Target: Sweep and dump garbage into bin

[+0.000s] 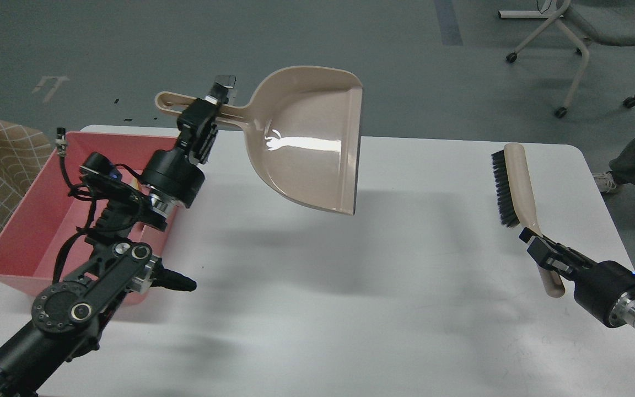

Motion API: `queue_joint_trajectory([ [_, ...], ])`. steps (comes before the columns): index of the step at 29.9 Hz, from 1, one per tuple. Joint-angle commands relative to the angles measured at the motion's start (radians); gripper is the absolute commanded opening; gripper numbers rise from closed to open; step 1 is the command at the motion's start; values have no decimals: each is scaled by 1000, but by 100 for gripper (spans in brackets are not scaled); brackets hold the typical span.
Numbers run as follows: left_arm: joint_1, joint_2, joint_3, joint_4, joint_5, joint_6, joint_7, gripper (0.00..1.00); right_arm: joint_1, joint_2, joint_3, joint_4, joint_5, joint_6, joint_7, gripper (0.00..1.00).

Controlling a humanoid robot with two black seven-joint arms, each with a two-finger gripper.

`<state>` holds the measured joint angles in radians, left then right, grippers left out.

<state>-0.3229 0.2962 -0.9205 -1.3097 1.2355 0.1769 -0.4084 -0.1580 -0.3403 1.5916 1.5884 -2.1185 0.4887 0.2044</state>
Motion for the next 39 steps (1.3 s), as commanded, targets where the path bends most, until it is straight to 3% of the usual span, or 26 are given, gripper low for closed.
queue_joint_trajectory([
  [1,-28,-69,142,26,7,58,11,16,-6,-12,-5,-1,3,0,0,4],
  [5,-31,-100,196,79,9,75,49,17,-9,-23,-30,-1,3,0,0,4],
  [19,-33,-189,227,257,30,110,39,19,-5,-23,-41,1,0,0,-2,4],
  [32,-33,-190,227,276,30,127,37,22,-25,-19,-133,-22,-50,0,-14,6],
  [34,-31,-196,229,288,32,133,39,28,-20,-16,-134,-25,-63,0,-16,8],
  [36,-30,-195,258,300,30,138,42,42,-20,-11,-134,-25,-63,0,-16,9],
  [39,-34,-190,325,323,30,156,39,46,-20,-3,-134,-30,-63,0,-16,11],
])
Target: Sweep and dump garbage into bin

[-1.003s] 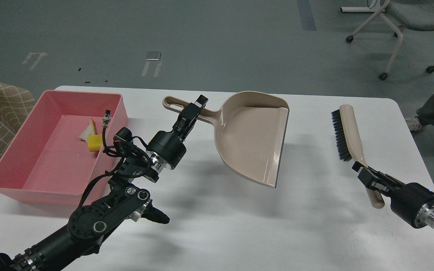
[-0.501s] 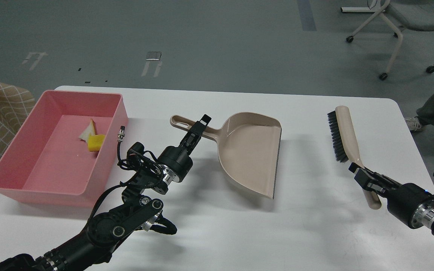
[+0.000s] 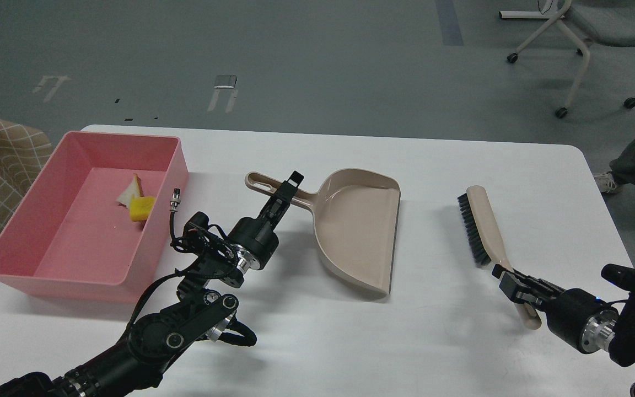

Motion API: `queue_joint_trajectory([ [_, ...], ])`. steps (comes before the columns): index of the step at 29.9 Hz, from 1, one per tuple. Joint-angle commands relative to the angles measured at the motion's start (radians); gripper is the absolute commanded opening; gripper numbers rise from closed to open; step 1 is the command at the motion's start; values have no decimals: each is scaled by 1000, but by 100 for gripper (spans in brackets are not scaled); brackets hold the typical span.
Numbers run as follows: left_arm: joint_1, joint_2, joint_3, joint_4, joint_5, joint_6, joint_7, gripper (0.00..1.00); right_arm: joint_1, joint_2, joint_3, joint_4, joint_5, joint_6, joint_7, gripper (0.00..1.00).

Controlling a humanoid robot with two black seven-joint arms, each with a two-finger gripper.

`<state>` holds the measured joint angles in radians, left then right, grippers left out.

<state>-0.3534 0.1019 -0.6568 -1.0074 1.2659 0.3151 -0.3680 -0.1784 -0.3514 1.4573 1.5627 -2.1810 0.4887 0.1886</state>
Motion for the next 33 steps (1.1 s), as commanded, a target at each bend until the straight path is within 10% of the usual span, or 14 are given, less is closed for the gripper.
queue_joint_trajectory([
  [1,-6,4,78,26,0,28,-2,49,0,9,0,-6,-1,0,-1,13],
  [3,-9,1,118,38,0,68,0,97,0,25,0,-18,-1,0,-1,22],
  [16,-58,67,138,-2,1,108,-3,99,33,32,8,-36,-1,0,3,32],
  [22,-61,91,140,-3,3,111,-6,99,62,49,14,-59,-1,0,-1,88],
  [33,-56,139,166,-5,3,140,-29,99,66,46,15,-61,-1,0,-1,92],
])
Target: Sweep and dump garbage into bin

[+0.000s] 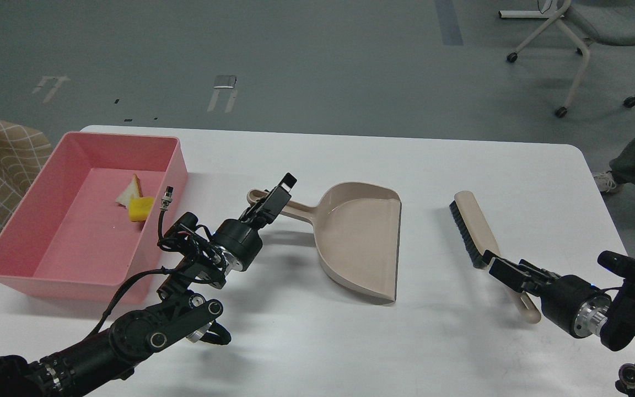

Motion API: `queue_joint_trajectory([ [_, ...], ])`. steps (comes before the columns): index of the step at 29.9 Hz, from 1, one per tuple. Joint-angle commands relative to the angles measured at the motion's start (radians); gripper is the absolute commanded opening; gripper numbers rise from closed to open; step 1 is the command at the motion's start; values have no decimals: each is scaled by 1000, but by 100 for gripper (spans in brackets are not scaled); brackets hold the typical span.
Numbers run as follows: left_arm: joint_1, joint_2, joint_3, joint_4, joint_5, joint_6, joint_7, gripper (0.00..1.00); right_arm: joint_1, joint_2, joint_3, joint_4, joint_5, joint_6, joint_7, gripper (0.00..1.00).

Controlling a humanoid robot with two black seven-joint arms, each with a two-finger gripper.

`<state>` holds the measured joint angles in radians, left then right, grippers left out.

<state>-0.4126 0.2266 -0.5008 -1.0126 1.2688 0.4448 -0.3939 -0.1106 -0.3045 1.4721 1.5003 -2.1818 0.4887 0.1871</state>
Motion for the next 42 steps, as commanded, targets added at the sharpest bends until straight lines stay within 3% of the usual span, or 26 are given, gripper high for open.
queue_joint_trajectory([
  [1,3,22,15,0,0,17,-3,99,-1,-1,2,1,0,0,0,92],
  [25,23,43,65,-29,1,44,-17,99,29,-2,14,-5,0,0,-3,92],
  [42,117,66,70,-46,1,44,-39,99,45,-4,17,-26,0,0,-5,92],
])
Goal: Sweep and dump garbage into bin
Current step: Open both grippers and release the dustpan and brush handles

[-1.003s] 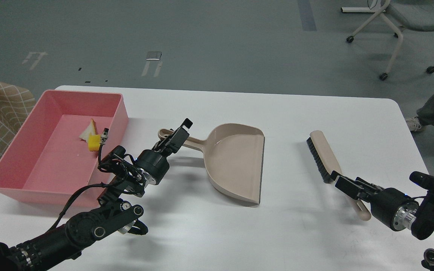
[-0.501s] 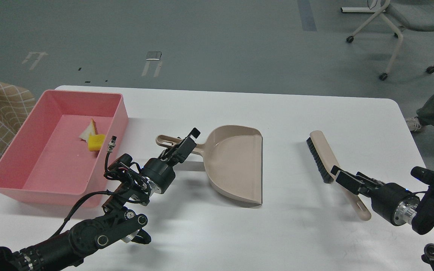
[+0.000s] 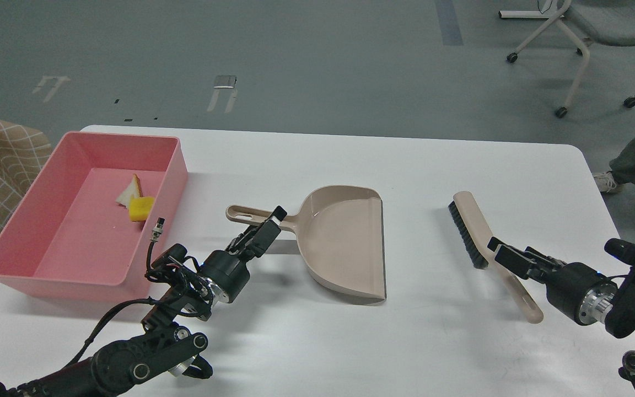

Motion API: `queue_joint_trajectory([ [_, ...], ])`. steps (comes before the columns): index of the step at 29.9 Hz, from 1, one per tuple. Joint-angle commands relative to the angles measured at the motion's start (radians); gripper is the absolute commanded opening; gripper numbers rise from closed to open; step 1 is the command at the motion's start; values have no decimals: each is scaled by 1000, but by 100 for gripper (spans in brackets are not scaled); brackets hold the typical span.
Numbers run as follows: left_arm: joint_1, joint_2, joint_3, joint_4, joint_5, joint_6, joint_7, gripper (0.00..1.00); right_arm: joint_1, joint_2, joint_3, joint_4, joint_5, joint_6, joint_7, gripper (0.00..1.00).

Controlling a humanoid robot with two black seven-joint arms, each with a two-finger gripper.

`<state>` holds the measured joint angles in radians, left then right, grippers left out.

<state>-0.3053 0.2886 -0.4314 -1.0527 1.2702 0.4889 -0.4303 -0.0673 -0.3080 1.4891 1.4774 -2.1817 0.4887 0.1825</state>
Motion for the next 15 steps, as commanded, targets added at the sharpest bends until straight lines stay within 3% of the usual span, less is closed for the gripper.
queue_joint_trajectory([
  [1,9,10,-1,-10,0,0,-2,99,1,0,0,-3,0,0,0,92],
  [15,115,230,-13,-283,-5,0,-1,99,18,-2,2,-16,0,0,0,92],
])
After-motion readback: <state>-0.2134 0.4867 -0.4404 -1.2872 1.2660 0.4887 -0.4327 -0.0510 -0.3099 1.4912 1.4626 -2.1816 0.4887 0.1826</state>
